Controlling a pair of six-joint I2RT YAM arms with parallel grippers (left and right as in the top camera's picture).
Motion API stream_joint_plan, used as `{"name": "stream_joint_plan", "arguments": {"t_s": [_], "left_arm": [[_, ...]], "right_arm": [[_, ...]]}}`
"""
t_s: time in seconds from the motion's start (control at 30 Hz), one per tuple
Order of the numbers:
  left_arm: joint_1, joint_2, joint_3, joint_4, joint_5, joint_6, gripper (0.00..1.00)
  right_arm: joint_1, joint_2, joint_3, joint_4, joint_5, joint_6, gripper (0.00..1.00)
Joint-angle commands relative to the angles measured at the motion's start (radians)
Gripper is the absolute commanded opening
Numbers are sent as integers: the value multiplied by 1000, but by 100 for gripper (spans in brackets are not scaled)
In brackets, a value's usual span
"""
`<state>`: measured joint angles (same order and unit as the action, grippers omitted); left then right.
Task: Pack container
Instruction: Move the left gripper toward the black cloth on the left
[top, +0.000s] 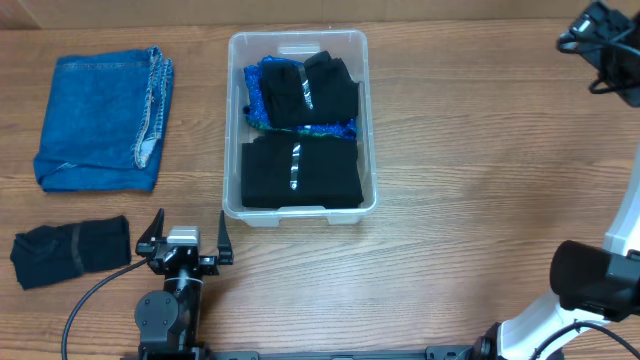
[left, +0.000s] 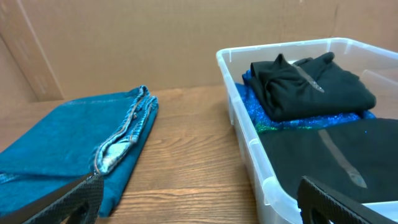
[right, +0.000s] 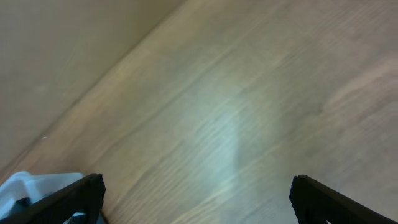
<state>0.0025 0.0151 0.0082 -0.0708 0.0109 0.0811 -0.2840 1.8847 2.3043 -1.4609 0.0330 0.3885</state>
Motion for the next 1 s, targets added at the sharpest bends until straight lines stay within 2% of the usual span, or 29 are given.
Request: {"name": "stream_joint_plan", "arguments": {"t_s": [0.0, 0.03, 0.13, 0.2, 0.23, 0.3, 0.43, 0.53, 0.6, 0.67, 0.73, 0.8, 0.9, 0.97], "left_arm": [[3, -10, -3, 8, 142, -57, 100], [3, -10, -3, 9, 158, -114, 100], [4, -10, -3, 40, 92, -123, 100], [4, -10, 1, 32, 163, -251, 100], [4, -10, 11, 5, 188, -310, 100], [4, -9, 82, -146, 150, -404, 100], [4, 16, 318, -331, 61, -369, 100], [4, 105, 523, -490, 21, -374, 100], [4, 220, 689, -664, 35, -373, 100], [4, 334, 824, -795, 161, -373, 100], [4, 400, 876, -848, 299, -374, 100], [4, 445, 872, -861, 364, -373, 100], [4, 503, 858, -860, 391, -384, 100], [5, 541, 858, -864, 333, -394, 100]], "right_arm": [[-21, -10, 6, -16, 6, 5, 100], [-20, -10, 6, -15, 6, 5, 100], [-20, -10, 6, -15, 6, 5, 100], [-20, -10, 6, -15, 6, 5, 100], [-20, -10, 6, -15, 6, 5, 100], [-20, -10, 6, -15, 6, 5, 100], [-20, -10, 6, -15, 6, 5, 100], [-20, -10, 6, -15, 6, 5, 100], [-20, -10, 6, -15, 6, 5, 100], [-20, -10, 6, -15, 6, 5, 100], [-20, -10, 6, -15, 6, 5, 100], [-20, -10, 6, -15, 6, 5, 100], [-20, -10, 6, -15, 6, 5, 100], [-20, -10, 6, -15, 6, 5, 100]]}}
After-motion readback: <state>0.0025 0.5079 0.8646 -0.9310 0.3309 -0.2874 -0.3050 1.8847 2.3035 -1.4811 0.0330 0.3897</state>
